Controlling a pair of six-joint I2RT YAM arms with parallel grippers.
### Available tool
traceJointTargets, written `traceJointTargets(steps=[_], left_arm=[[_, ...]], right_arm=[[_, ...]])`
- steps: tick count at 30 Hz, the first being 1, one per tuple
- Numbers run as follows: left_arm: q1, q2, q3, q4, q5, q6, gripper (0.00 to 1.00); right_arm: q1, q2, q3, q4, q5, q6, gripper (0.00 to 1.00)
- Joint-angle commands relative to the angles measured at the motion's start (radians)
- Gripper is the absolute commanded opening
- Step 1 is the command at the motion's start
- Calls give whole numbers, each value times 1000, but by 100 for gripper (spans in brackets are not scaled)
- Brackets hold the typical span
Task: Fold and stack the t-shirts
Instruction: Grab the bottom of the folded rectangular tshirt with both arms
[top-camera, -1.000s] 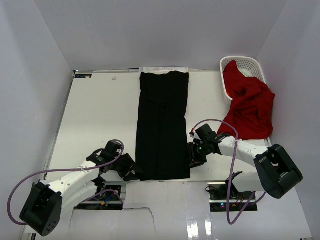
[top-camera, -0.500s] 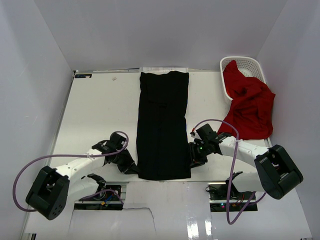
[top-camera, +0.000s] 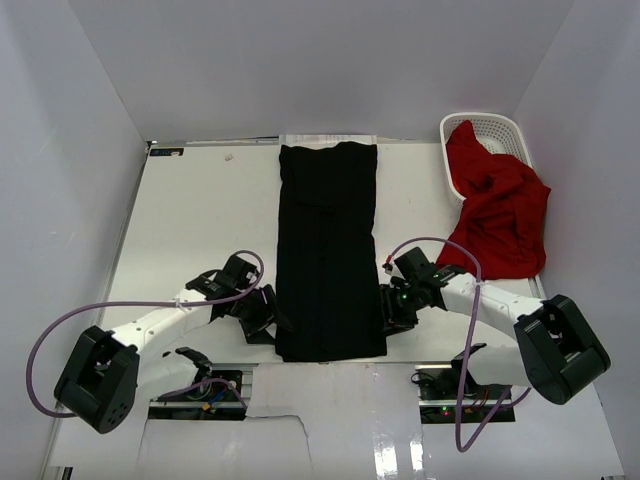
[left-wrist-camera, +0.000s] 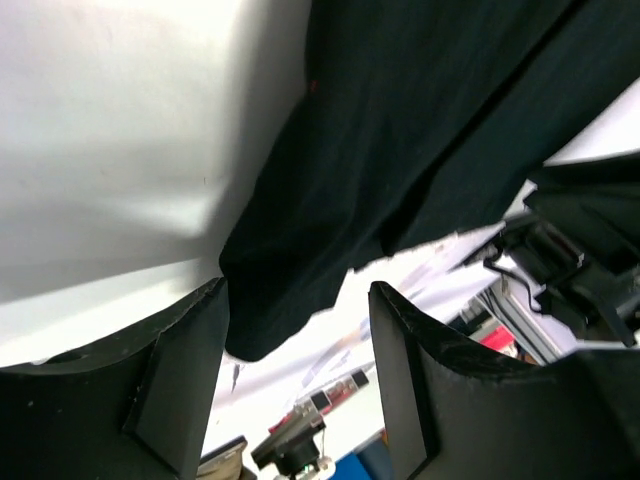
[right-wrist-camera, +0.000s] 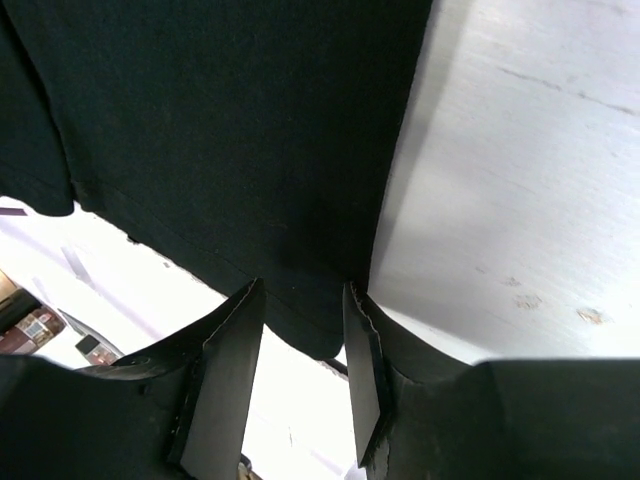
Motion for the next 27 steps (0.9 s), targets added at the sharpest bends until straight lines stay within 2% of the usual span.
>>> traceJointTargets(steps=[1,10,16,27], left_arm=[[-13,-58,-37,-11,65,-27,68],[-13,-84,-98,-16,47,-27,68],[-13,-67,-136,16,39,-27,68],[-13,-66,-192,127,24,-85,68]], right_arm=[[-6,-15,25,-91,48,-26,44],[-7,-121,82,-191,69,-6,45],[-6,-116,65,-234,88,-4,45],[-6,-165,-139,-81,-13,106,47]])
